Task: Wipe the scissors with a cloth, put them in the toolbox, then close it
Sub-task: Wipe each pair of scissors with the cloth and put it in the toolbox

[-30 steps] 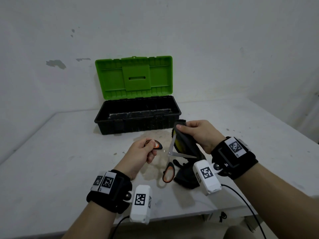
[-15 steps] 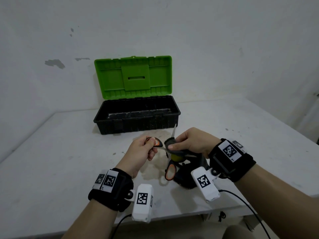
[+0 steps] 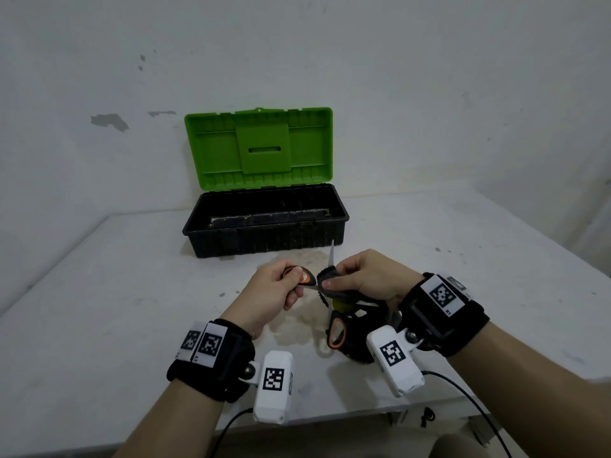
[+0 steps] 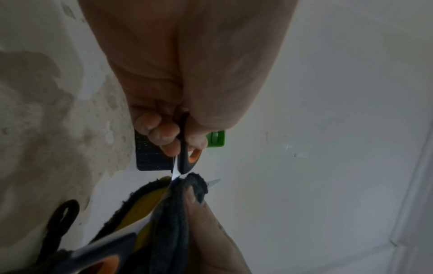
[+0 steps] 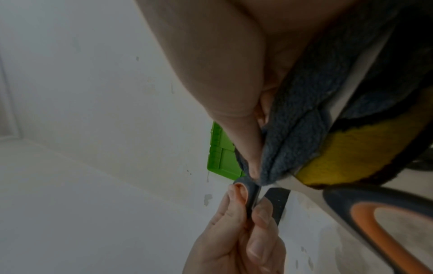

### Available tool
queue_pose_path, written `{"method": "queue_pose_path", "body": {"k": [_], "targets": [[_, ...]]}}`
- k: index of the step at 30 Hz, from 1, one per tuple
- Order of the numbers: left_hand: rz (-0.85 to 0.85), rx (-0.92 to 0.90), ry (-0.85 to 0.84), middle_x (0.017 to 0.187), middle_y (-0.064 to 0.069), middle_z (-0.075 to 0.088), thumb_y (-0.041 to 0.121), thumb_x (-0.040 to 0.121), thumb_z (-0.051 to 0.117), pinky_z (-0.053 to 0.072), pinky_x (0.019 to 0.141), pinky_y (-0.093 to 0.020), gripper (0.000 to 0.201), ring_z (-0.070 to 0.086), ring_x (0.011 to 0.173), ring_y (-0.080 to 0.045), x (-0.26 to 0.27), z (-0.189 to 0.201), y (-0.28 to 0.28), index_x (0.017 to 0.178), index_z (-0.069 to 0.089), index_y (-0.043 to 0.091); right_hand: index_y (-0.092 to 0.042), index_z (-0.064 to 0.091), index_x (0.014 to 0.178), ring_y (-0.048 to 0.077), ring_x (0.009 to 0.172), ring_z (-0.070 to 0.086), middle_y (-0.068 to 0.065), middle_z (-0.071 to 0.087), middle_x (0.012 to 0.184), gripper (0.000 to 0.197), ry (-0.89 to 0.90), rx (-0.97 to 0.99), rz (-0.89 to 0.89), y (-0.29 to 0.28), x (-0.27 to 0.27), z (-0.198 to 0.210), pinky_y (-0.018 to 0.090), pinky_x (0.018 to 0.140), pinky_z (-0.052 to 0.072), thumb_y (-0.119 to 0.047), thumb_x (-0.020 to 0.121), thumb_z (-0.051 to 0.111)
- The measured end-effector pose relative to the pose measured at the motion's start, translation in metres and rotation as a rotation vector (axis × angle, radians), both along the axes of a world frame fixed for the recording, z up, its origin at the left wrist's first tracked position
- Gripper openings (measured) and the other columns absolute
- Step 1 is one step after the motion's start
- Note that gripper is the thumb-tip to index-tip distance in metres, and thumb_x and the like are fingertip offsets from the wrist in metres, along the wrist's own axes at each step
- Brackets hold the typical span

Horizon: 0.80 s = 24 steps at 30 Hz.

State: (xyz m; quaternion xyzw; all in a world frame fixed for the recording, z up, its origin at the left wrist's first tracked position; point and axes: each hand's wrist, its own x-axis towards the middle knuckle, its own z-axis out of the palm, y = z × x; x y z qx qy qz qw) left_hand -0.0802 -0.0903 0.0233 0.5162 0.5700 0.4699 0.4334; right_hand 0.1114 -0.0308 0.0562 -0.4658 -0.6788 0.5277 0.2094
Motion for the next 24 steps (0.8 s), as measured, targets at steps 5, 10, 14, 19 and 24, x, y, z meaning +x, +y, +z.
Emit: {"method": "queue_pose_path", "body": {"k": [5,10,14,19,24], "targets": [[-0.013,-0.011,0.002,0.069,-0.004,0.059,0.014,0.105,0.046,0.04,0.052,-0.019,0.023,0.046,0.052,-0.008,0.003,-0.002,-0.004,0.094,0.064,0.008,-0.009,0.07,0.068,0.021,0.052,0.062,0.014,0.066,0.064,0.015,0.184,-0.054,-0.087,0.004,0.0,0.003,0.028,0.052,0.055,-0.011,0.081,0.077],[-0.018,-0.005,0.0,0.07,-0.004,0.059,0.014,0.105,0.046,0.039,0.051,-0.02,0.022,0.046,0.052,-0.008,0.002,-0.002,-0.004,0.096,0.064,0.006,0.002,0.072,0.084,0.024,0.061,0.063,0.016,0.069,0.073,0.018,0.292,-0.047,-0.217,0.012,-0.002,0.002,0.034,0.067,0.056,-0.016,0.083,0.077],[0.006,-0.01,-0.047,0.07,-0.005,0.057,0.014,0.105,0.045,0.039,0.052,-0.021,0.025,0.046,0.054,-0.01,-0.007,-0.009,-0.007,0.095,0.066,0.005,-0.008,0.072,0.084,0.018,0.061,0.065,0.01,0.071,0.074,0.006,0.443,-0.027,-0.401,0.028,0.015,0.011,0.025,0.057,0.056,-0.014,0.086,0.073],[0.209,0.027,-0.296,0.071,-0.005,0.058,0.015,0.106,0.043,0.043,0.056,-0.023,0.026,0.049,0.057,-0.011,-0.018,-0.009,-0.006,0.097,0.064,0.004,-0.004,0.071,0.089,0.017,0.06,0.066,0.011,0.071,0.076,0.011,0.449,-0.024,-0.453,0.033,0.032,0.002,0.024,0.056,0.055,-0.015,0.086,0.073],[0.325,0.072,-0.469,0.076,-0.008,0.064,0.016,0.106,0.045,0.049,0.061,-0.023,0.024,0.057,0.061,-0.012,-0.01,-0.01,0.0,0.101,0.065,0.005,-0.005,0.073,0.082,0.02,0.066,0.067,0.012,0.072,0.075,0.013,0.441,0.054,-0.446,0.015,0.021,-0.009,0.029,0.065,0.057,-0.017,0.086,0.074]]}}
